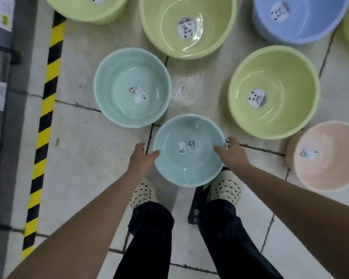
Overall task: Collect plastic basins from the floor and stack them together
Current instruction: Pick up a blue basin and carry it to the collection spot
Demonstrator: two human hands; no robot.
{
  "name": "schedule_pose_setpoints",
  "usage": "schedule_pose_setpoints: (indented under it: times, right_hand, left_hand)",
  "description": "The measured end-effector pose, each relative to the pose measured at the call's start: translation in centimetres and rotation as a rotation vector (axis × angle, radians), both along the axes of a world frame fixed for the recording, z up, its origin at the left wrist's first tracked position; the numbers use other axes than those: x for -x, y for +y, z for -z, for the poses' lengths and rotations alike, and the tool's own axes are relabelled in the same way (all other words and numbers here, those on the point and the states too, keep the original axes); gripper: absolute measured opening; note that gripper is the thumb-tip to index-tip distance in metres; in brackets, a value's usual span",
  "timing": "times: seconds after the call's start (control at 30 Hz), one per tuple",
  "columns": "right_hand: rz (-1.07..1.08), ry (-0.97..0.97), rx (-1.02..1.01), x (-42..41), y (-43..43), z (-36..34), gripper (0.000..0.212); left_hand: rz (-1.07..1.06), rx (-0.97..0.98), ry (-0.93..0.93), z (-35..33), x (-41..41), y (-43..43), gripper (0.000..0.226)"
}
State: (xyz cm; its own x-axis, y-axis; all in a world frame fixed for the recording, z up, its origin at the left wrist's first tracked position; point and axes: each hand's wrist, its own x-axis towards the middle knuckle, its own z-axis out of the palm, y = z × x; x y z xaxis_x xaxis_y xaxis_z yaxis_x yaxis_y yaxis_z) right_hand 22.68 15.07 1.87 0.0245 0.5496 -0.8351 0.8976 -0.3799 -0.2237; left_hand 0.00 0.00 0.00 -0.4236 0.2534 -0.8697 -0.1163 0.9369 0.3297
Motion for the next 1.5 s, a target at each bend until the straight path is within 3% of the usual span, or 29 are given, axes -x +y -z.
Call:
schedule_pose_setpoints:
  times: [0.13, 0.23, 0.3, 0.47, 0.63, 0.8, 1.1, 1.3, 1.5]
  right_hand:
    - [0.022, -0.029, 0.041, -0.4, -1.7, 5.1, 0.065]
    - [-0.055, -0.062, 0.016, -1.4, -2.7, 6.6, 0.052]
    - [-0.073, -0.062, -0.024, -2.3, -2.8, 5.8, 0.04]
    - [-0.092, 0.006, -0.029, -3.7, -2.2, -0.4, 0.039]
    - [-0.194, 0.104, -0.126, 2.4, 1.7, -5.4, 0.039]
    - [-0.268, 0.185, -0.218, 11.9, 6.2, -7.4, 0.028]
    - [-0.176, 0.153, -0.252, 22.6, 7.5, -0.9, 0.035]
    - [-0.347, 0.165, -0.356, 23.6, 6.4, 4.7, 0.039]
    - [-0.269, 0.196, -0.244, 23.1, 6.1, 8.3, 0.048]
  left_hand:
    - [-0.026, -0.088, -0.008, 4.4, -1.3, -0.3, 0.061]
    - [0.084, -0.091, 0.142, 5.4, -2.1, -0.3, 0.041]
    - [0.176, -0.132, 0.229, 4.6, -2.0, -0.4, 0.034]
    - [0.338, -0.279, 0.136, -0.4, -0.6, -0.7, 0.03]
    - [0.253, -0.361, 0.248, -5.4, 4.8, 1.9, 0.039]
    - [0.145, -0.243, 0.473, -7.7, 12.9, 4.3, 0.033]
    - [0.026, -0.157, 0.551, -2.7, 20.9, 5.8, 0.022]
    - [0.187, -0.11, 0.59, 3.4, 22.7, 3.5, 0.022]
    - [0.133, -0.207, 0.543, 6.6, 22.2, 3.8, 0.027]
